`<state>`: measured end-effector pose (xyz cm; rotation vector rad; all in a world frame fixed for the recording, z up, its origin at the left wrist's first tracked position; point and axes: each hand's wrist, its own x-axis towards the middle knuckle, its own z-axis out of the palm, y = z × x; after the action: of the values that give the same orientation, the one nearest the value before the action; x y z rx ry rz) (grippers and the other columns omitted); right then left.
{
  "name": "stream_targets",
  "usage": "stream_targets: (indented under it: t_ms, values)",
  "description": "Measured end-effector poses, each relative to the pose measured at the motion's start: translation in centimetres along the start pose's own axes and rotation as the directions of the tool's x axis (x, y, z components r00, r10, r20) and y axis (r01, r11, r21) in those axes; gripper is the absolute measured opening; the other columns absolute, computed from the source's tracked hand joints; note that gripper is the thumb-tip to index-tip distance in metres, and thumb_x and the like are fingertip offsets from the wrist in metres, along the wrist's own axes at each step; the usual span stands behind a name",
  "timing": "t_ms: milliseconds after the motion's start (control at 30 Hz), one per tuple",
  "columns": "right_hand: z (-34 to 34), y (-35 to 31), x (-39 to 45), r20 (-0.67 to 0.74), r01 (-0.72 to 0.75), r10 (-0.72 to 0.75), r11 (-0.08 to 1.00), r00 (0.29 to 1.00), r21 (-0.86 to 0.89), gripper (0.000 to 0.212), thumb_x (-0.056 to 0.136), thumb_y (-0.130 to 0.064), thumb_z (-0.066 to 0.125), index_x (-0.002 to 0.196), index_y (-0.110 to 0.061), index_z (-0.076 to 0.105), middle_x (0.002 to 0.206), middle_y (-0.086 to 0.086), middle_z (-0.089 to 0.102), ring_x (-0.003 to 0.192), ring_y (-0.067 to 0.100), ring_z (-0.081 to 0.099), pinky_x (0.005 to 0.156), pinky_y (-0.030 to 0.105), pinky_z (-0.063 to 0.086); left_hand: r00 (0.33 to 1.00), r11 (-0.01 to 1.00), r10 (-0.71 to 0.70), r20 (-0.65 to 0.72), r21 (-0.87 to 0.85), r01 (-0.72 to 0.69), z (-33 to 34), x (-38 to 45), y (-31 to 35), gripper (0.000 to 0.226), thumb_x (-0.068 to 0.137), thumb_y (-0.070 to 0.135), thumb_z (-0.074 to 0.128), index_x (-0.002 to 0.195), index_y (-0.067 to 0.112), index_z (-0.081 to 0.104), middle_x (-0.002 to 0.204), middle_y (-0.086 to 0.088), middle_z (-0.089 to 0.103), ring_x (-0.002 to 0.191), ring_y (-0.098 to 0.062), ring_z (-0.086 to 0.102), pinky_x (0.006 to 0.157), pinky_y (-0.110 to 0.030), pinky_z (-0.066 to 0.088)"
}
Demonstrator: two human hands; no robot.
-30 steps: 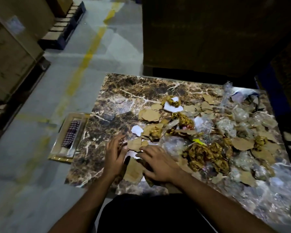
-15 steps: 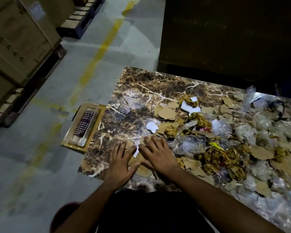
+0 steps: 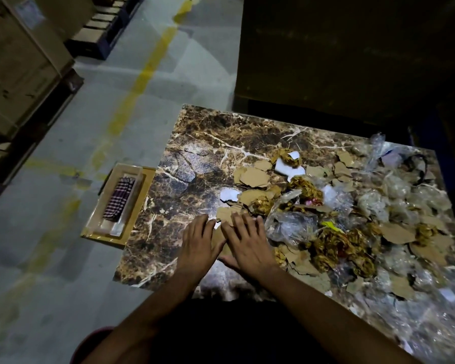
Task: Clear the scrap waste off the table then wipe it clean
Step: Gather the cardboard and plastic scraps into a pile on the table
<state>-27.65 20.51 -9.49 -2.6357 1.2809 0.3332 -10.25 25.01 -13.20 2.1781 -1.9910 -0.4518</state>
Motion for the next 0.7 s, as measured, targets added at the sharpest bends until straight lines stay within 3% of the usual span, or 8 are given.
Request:
stream_targets:
  t_ms: [133,233,400,567,700]
  values:
    - [-1.6,1.0,-0.2,-0.087,0.003,0.000,0.999,0.996,0.039,0.082,0.094,-0.076,0.032,0.156,-0.023,0.027,0.160,0.013,0.031,0.149,0.037,0.028,0.119,0.064,0.020,0.999,0.998,0.041,0.003,-0.050,-0.040,0.1,0.1,-0.3,0.068,0.099,0.065,0.031,0.155,0.026,0.027,0.165,-0.003,0.018,0.151,-0.028,0.019,0.120,-0.049,0.021]
    - [-1.4,1.7,-2.9,-0.160,0.066,-0.060,0.997,0.985,0.031,0.084,0.092,-0.078,0.036,0.155,-0.023,0.030,0.160,0.012,0.033,0.148,0.037,0.029,0.120,0.062,0.020,0.990,0.990,0.137,-0.005,-0.042,-0.138,-0.2,0.7,-0.5,0.078,0.096,0.071,0.038,0.160,0.032,0.015,0.168,-0.003,0.011,0.153,-0.030,0.012,0.120,-0.053,0.015]
    - [2.3,3.4,-5.9,-0.083,0.186,-0.201,0.970,0.976,-0.157,0.081,0.095,-0.073,0.040,0.159,-0.025,0.026,0.165,0.018,0.024,0.150,0.043,0.025,0.118,0.061,0.016,0.978,0.978,0.209,0.006,-0.002,-0.209,-0.2,3.3,-0.1,0.098,0.088,0.081,0.042,0.161,0.032,-0.001,0.170,-0.009,0.002,0.153,-0.034,0.011,0.117,-0.058,0.014]
    - [2.4,3.8,-3.9,-0.054,0.055,-0.060,0.994,0.997,-0.092,0.081,0.090,-0.074,0.047,0.158,-0.036,0.025,0.164,0.018,0.024,0.146,0.044,0.032,0.112,0.067,0.030,0.962,0.962,0.272,0.027,0.006,-0.272,0.1,5.2,0.7,0.099,0.089,0.078,0.042,0.160,0.032,-0.011,0.169,-0.011,-0.003,0.155,-0.036,0.004,0.119,-0.060,0.013]
    - [1.6,4.1,-2.5,-0.060,-0.020,0.017,0.998,0.998,-0.065,0.067,0.091,-0.070,0.044,0.152,-0.045,0.028,0.162,0.020,0.029,0.144,0.046,0.031,0.112,0.070,0.026,0.943,0.945,0.328,0.061,-0.019,-0.328,0.3,6.4,1.4,0.100,0.093,0.068,0.048,0.157,0.034,-0.021,0.169,-0.011,0.000,0.153,-0.034,0.010,0.120,-0.057,0.011]
